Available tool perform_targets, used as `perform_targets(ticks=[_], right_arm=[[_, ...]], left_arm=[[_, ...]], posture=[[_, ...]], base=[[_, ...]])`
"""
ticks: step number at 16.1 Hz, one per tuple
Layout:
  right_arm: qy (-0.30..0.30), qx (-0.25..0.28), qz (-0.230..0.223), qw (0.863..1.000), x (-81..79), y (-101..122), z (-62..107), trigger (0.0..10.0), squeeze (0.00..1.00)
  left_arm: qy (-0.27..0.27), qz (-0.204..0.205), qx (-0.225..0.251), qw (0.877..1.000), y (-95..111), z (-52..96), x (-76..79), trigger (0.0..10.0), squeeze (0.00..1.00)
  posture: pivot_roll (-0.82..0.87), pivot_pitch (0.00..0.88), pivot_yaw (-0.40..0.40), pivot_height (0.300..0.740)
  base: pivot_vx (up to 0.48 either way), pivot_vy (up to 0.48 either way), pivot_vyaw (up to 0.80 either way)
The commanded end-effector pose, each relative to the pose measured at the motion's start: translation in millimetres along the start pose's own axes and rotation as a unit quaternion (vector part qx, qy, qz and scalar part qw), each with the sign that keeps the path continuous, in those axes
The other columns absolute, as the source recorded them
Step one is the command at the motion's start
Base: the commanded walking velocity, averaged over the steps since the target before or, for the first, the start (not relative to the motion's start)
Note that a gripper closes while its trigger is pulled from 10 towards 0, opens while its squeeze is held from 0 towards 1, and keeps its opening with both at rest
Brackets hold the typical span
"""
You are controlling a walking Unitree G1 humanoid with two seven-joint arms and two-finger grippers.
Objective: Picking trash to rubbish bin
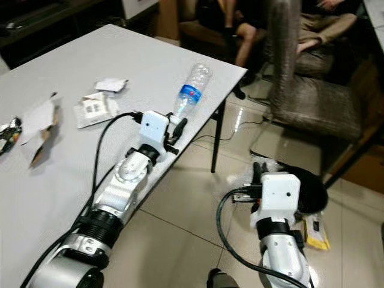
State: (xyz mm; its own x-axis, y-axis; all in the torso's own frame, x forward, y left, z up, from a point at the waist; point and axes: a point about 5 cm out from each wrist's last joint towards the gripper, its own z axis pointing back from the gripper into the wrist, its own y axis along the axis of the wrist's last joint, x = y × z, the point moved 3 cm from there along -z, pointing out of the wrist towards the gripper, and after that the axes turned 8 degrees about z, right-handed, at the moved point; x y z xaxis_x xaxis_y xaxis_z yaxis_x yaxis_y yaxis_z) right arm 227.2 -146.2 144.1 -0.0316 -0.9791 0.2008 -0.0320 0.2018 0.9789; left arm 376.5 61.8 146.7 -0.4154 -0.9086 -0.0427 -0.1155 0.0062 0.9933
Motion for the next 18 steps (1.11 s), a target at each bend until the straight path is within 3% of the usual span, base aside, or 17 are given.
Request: perform_targets(ticks=[1,18], right_arm=[[-0.004,0.011,-0.001,1.0,2.3,4.5,0.7,10.0,0.0],[-0.007,0.008,-0.003,1.0,2.8,3.1,1.4,10.0,0.0]], left_arm=[[0.001,-0.001,-0.01,1.0,-3.0,-1.3,1.3,10.0,0.0],[-0.002,0.001,-0.017,1.0,-4.9,-3.7,2.9,10.0,0.0]], posture=[[-0.02,0.087,0.029,0.74],[-0.02,0.085,0.035,0.74]], base=[[0.0,-0.3,0.0],[0.0,-0.397,0.0]])
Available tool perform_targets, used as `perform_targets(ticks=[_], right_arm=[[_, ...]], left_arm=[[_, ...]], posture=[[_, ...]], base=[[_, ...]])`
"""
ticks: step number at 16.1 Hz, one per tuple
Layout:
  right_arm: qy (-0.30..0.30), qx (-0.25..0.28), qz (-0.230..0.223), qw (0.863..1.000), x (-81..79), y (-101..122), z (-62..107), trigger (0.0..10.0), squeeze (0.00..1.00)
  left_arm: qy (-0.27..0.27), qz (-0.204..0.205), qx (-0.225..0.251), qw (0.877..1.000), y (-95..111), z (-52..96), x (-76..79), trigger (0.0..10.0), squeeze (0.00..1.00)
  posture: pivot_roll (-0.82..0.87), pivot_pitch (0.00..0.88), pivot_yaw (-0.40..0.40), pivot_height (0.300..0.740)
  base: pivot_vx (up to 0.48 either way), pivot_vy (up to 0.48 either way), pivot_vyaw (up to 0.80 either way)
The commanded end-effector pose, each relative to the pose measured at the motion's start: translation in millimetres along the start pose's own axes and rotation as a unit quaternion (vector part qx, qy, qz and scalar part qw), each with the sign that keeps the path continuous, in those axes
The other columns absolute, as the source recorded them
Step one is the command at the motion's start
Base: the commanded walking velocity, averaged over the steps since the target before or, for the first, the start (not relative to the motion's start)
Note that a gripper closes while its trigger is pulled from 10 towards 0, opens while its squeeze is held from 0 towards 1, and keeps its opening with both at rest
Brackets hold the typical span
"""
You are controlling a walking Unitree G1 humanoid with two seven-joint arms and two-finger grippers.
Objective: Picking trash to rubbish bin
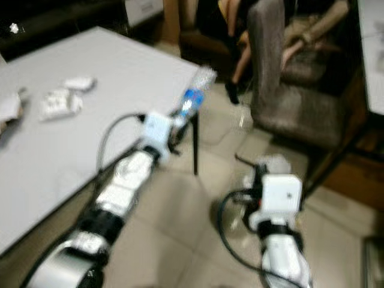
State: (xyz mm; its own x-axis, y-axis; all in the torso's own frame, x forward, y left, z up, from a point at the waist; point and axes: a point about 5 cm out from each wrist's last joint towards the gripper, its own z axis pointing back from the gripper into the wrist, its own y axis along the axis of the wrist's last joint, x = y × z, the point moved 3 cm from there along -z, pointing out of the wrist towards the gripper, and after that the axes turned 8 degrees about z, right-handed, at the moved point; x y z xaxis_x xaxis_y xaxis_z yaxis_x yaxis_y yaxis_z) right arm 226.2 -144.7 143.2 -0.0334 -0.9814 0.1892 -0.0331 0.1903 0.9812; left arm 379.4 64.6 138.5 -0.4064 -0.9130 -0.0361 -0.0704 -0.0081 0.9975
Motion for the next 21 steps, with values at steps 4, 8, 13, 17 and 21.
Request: perform_targets(ticks=[4,8,13,17,21], right_arm=[[-0.007,0.009,0.003,1.0,4.4,4.1,-0.5,10.0,0.0],[-0.006,0.01,0.003,1.0,4.0,4.6,-1.6,10.0,0.0],[-0.005,0.01,0.003,1.0,3.5,4.3,-2.4,10.0,0.0],[-0.008,0.008,0.001,1.0,3.3,3.8,-2.5,10.0,0.0],[-0.01,0.008,0.002,1.0,3.5,4.0,-2.9,10.0,0.0]], left_arm=[[-0.008,-0.004,0.007,1.0,3.3,-3.4,7.2,10.0,0.0],[-0.008,-0.006,0.006,1.0,2.9,-3.4,7.3,10.0,0.0],[-0.008,0.002,0.009,1.0,2.6,-3.1,7.8,10.0,0.0],[-0.021,0.018,0.011,1.0,4.7,-6.1,10.9,10.0,0.0],[-0.043,0.021,0.015,0.999,8.3,-8.5,16.1,10.0,0.0]], posture=[[-0.02,0.084,0.036,0.74],[-0.02,0.084,0.033,0.74],[-0.02,0.084,0.033,0.74],[-0.02,0.085,0.035,0.74],[-0.02,0.086,0.041,0.74]], base=[[0.0,-0.282,0.0],[0.0,-0.271,0.0],[0.0,-0.052,0.0],[0.0,0.0,-0.35],[0.0,0.0,-0.4]])
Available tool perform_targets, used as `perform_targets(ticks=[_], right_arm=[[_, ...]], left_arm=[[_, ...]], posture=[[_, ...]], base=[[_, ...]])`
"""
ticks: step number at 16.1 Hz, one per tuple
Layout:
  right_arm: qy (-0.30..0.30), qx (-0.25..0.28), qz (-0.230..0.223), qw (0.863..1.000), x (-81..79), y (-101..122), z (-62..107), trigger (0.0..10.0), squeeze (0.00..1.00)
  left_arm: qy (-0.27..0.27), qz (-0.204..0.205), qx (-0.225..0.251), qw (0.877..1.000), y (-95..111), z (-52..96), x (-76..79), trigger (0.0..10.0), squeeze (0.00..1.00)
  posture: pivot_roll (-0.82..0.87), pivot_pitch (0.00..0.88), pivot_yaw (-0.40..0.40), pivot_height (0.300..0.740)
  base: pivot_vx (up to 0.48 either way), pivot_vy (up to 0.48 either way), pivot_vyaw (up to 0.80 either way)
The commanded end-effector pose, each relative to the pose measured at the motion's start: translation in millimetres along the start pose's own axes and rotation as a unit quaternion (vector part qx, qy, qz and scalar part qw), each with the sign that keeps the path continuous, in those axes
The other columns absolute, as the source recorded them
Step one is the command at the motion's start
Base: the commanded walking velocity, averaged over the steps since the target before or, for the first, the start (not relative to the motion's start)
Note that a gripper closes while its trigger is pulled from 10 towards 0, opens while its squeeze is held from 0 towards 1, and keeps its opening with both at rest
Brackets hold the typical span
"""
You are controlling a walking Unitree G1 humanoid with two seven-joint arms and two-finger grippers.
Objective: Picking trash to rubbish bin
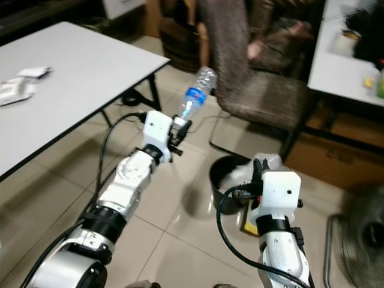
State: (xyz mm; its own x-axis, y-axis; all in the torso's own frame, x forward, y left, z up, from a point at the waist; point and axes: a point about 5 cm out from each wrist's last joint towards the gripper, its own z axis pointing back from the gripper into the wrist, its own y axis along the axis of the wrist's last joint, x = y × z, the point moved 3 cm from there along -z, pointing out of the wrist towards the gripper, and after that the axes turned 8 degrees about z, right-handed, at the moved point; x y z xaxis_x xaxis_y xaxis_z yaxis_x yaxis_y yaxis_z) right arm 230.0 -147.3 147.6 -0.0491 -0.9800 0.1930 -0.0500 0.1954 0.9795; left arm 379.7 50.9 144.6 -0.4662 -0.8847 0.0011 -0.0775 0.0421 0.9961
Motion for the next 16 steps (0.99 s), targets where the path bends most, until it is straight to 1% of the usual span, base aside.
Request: perform_targets(ticks=[1,5,6,7,10,16], right_arm=[[-0.002,-0.001,0.0,1.0,0.4,0,1.1,10.0,0.0],[-0.001,0.0,0.001,1.0,0.1,0,1.3,10.0,0.0],[-0.001,0.001,0.001,1.0,-0.5,0,1.7,10.0,0.0],[0.0,0.001,0.0,1.0,-1.1,1,2.3,10.0,0.0],[-0.001,0.003,0.001,1.0,-1.1,1,2.5,10.0,0.0],[-0.001,0.007,0.004,1.0,-0.1,2,1.1,10.0,0.0]], left_arm=[[-0.012,0.0,0.001,1.0,2,-2.6,3.9,10.0,0.0],[-0.025,0.003,0.002,1.0,2,-2.1,6.7,10.0,0.0],[-0.034,0.009,0.004,0.999,2,-2.1,9.2,10.0,0.0],[-0.043,0.014,0.005,0.999,3,-2.1,11.0,10.0,0.0],[-0.048,0.014,0.004,0.999,3,-2.4,11.8,10.0,0.0],[-0.059,0.019,0.003,0.998,3,-3.1,14.4,10.0,0.0]], posture=[[-0.02,0.086,0.041,0.74],[-0.02,0.086,0.041,0.74],[-0.02,0.086,0.041,0.74],[-0.02,0.086,0.041,0.74],[-0.03,0.09,0.042,0.74],[-0.03,0.084,0.044,0.74]], base=[[0.0,0.0,-0.8],[0.0,0.0,-0.8],[0.0,0.0,-0.71],[0.281,0.0,-0.44],[0.381,0.0,0.0],[0.48,0.0,0.0]])
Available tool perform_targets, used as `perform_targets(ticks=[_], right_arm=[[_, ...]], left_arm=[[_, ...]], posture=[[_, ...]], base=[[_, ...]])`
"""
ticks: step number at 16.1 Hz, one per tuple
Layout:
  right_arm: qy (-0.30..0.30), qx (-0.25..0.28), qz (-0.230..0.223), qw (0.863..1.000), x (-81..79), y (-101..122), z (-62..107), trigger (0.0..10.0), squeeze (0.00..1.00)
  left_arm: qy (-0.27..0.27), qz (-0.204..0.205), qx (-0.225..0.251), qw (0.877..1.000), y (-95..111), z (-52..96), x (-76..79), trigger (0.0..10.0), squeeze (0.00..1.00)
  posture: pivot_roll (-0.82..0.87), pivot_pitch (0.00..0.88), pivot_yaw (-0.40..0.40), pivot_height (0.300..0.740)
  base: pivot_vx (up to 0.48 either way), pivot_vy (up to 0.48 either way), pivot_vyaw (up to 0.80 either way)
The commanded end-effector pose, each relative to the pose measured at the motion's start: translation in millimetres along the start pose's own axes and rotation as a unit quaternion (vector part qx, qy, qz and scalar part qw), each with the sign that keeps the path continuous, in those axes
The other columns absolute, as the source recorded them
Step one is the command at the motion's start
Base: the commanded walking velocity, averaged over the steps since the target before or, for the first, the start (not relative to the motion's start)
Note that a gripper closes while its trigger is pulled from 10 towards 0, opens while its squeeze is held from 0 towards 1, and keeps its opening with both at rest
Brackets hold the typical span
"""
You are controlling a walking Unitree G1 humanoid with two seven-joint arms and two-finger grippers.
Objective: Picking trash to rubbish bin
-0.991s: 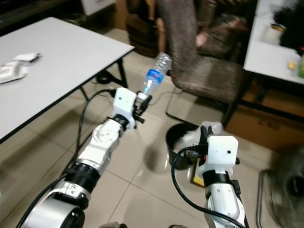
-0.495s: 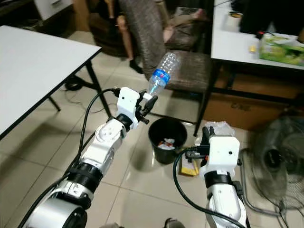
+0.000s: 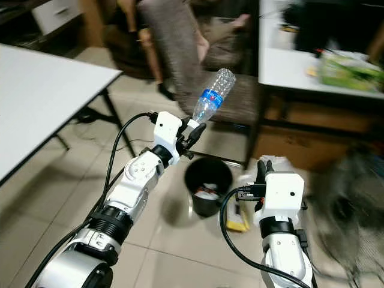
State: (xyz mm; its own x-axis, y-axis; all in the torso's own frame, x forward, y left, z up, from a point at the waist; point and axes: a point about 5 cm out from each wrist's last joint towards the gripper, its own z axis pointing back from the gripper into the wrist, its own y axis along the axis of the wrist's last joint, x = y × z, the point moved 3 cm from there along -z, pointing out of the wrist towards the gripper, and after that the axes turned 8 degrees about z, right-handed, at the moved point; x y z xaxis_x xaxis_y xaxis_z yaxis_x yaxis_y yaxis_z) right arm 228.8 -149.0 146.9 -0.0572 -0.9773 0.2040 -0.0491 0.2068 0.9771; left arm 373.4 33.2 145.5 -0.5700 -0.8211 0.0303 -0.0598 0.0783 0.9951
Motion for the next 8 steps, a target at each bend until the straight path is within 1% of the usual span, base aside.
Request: perform_targets(ticks=[1,8], right_arm=[[0.003,0.008,-0.002,1.0,-1.6,2.9,-0.5,10.0,0.0],[0.004,0.009,-0.001,1.0,-0.9,3.1,-1.5,10.0,0.0]], left_arm=[[-0.001,-0.002,0.001,1.0,2.0,0.2,-4.0,10.0,0.0],[-0.009,-0.007,-0.005,1.0,-1.3,1.1,-1.4,10.0,0.0]], posture=[[-0.02,0.081,0.044,0.74],[-0.02,0.081,0.044,0.74]], base=[[0.48,0.0,0.0],[0.48,0.0,0.0]])
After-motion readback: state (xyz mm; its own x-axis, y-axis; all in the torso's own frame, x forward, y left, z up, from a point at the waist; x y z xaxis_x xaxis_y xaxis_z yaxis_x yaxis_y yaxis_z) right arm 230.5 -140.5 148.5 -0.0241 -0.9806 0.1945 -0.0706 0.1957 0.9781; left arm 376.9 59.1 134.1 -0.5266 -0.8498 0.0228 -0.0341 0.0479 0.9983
